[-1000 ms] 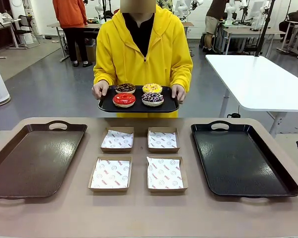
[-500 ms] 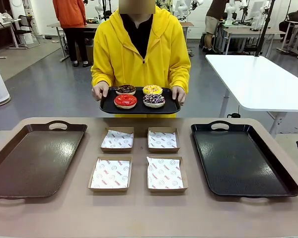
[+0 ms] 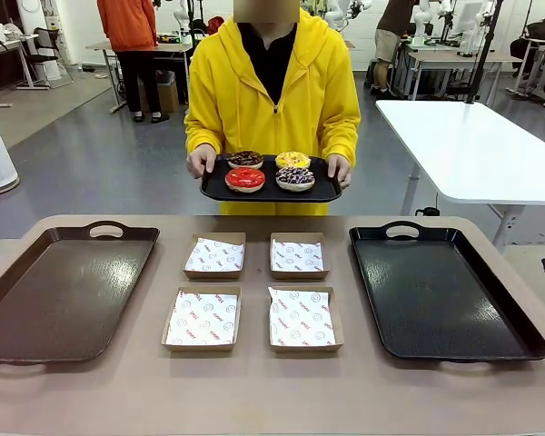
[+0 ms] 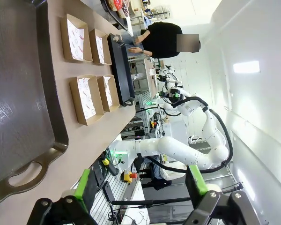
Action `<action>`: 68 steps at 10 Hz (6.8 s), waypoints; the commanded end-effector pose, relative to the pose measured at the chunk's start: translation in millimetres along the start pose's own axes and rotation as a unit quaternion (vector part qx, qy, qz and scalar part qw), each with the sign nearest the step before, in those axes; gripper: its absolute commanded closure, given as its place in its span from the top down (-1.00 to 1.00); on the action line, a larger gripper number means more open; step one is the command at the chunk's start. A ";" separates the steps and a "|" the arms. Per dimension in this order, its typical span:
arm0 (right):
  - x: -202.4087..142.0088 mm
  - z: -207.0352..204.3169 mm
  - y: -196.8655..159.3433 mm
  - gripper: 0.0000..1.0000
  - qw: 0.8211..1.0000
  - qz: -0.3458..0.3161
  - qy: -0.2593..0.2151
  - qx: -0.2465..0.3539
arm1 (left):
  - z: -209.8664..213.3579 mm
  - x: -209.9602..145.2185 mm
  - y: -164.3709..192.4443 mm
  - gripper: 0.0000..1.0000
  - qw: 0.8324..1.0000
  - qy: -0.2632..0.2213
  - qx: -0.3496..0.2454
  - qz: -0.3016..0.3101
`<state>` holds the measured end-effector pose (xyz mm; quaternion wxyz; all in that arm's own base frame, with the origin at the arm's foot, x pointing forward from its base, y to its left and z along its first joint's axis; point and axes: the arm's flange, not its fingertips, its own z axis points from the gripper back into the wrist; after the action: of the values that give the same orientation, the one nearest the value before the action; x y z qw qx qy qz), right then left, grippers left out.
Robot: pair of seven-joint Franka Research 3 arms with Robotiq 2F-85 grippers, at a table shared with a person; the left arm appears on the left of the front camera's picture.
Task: Individually package the donuts and arrange them on the tray.
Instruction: Pick up one Paper togo box.
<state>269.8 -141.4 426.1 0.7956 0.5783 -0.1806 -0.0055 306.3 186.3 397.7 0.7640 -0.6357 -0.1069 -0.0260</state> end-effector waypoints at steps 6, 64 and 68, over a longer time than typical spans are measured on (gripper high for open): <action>65.5 -90.8 59.3 1.00 0.990 -0.038 0.022 -0.131 | 1.0 -2.6 0.4 1.00 1.000 -0.004 -0.004 -0.001; 185.3 -485.4 -17.3 -1.00 0.827 -0.017 0.151 -0.541 | 1.0 -2.6 0.4 1.00 1.000 -0.004 -0.004 -0.001; 195.3 -470.7 56.6 -1.00 0.811 -0.003 0.171 -0.559 | 1.0 -2.6 0.4 1.00 1.000 -0.004 -0.004 -0.001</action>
<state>577.3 263.8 390.7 0.9992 0.0399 -0.0088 -0.0025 306.0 186.3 396.2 0.7642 -0.6358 -0.1055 -0.0240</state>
